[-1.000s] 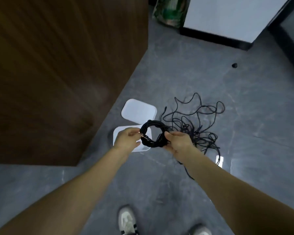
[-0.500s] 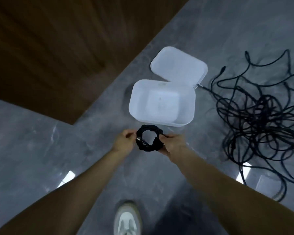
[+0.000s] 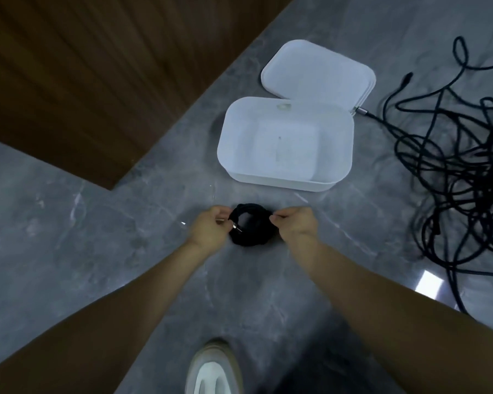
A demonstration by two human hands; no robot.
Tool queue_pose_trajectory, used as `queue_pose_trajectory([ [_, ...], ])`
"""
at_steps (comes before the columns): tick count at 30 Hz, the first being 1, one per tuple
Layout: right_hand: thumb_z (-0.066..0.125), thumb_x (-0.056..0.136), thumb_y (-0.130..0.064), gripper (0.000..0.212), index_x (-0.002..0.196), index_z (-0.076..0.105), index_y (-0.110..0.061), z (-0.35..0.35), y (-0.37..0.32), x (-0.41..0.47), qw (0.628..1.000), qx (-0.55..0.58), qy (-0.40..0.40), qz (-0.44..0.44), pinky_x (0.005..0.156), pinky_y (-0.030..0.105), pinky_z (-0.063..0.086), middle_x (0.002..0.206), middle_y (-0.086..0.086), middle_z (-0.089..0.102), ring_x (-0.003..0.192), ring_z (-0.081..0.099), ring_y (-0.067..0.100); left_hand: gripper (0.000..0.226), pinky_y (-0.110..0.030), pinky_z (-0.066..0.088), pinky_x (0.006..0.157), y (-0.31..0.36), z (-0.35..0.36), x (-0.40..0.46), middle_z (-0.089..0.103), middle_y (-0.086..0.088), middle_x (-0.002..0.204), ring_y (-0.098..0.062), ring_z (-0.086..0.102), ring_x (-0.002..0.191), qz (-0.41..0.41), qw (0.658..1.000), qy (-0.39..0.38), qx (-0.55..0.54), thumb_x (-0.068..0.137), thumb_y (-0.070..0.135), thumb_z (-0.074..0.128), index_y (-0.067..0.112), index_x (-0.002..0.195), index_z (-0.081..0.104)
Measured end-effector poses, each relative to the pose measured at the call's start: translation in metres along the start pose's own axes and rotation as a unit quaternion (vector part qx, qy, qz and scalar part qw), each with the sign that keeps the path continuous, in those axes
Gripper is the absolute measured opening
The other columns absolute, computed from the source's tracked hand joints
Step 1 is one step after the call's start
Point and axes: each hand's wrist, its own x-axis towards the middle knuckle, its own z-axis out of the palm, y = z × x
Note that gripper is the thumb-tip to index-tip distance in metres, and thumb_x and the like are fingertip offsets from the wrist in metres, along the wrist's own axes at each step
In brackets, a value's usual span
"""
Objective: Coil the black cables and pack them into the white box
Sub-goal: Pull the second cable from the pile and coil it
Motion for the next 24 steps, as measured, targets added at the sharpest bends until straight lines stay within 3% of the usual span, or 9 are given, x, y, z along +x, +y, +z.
queue_pose_trajectory([
  [6, 0.065, 0.086, -0.01, 0.019, 0.1, 0.072, 0.001, -0.04, 0.0, -0.008, 0.999, 0.013, 0.018, -0.046, 0.084, 0.028, 0.046, 0.104, 0.017, 0.069, 0.101, 0.063, 0.031, 0.025, -0.02, 0.04, 0.082, 0.032, 0.016, -0.007, 0.061, -0.011, 0.117, -0.014, 0.054, 0.098, 0.067, 0.996, -0.027, 0.047, 0.092, 0.004, 0.054, 0.006, 0.116, 0.06],
  [10, 0.063, 0.087, -0.008, 0.02, 0.101, 0.07, 0.004, -0.096, 0.006, -0.012, 0.998, 0.033, 0.042, -0.043, 0.074, 0.028, 0.049, 0.106, 0.022, 0.068, 0.085, 0.061, 0.026, 0.024, -0.018, 0.04, 0.079, 0.084, 0.04, -0.014, 0.059, -0.004, 0.108, -0.016, 0.055, 0.097, 0.137, 0.984, -0.061, 0.091, 0.092, 0.006, 0.052, 0.009, 0.115, 0.059],
  [14, 0.065, 0.087, -0.012, 0.025, 0.109, 0.067, 0.0, -0.177, 0.012, -0.009, 0.995, 0.002, 0.084, -0.045, 0.084, 0.026, 0.046, 0.116, 0.014, 0.066, 0.099, 0.061, 0.024, 0.025, -0.017, 0.041, 0.059, 0.15, 0.08, -0.022, 0.056, -0.001, 0.103, -0.015, 0.053, 0.085, 0.211, 0.966, -0.094, 0.119, 0.092, 0.01, 0.052, 0.011, 0.116, 0.059],
  [17, 0.063, 0.089, -0.014, 0.023, 0.107, 0.068, 0.0, -0.239, 0.022, -0.007, 0.992, 0.004, 0.123, -0.033, 0.086, 0.028, 0.046, 0.114, 0.014, 0.066, 0.105, 0.06, 0.028, 0.027, -0.017, 0.04, 0.069, 0.197, 0.123, -0.031, 0.055, -0.001, 0.102, -0.013, 0.051, 0.089, 0.258, 0.948, -0.125, 0.137, 0.093, 0.011, 0.052, 0.008, 0.119, 0.058],
  [20, 0.065, 0.088, -0.016, 0.022, 0.104, 0.069, -0.002, -0.288, 0.038, -0.002, 0.984, 0.02, 0.177, -0.015, 0.08, 0.025, 0.046, 0.112, 0.012, 0.066, 0.104, 0.061, 0.027, 0.025, -0.009, 0.04, 0.062, 0.231, 0.173, -0.039, 0.053, -0.002, 0.093, -0.014, 0.049, 0.09, 0.282, 0.94, -0.144, 0.129, 0.093, 0.008, 0.052, 0.005, 0.117, 0.056],
  [21, 0.066, 0.088, -0.017, 0.02, 0.103, 0.07, -0.003, -0.301, 0.044, 0.0, 0.982, 0.025, 0.189, -0.014, 0.08, 0.023, 0.045, 0.113, 0.011, 0.066, 0.105, 0.06, 0.025, 0.025, -0.008, 0.041, 0.065, 0.24, 0.188, -0.04, 0.052, -0.002, 0.091, -0.016, 0.05, 0.091, 0.288, 0.939, -0.144, 0.124, 0.092, 0.006, 0.052, 0.004, 0.117, 0.056],
  [24, 0.066, 0.087, -0.014, 0.014, 0.094, 0.071, -0.005, -0.331, 0.061, 0.008, 0.977, 0.021, 0.211, -0.021, 0.079, 0.023, 0.045, 0.107, 0.012, 0.068, 0.096, 0.06, 0.021, 0.028, -0.028, 0.046, 0.09, 0.257, 0.229, -0.037, 0.056, -0.006, 0.104, -0.023, 0.056, 0.1, 0.29, 0.941, -0.129, 0.121, 0.09, 0.008, 0.057, 0.005, 0.117, 0.056],
])
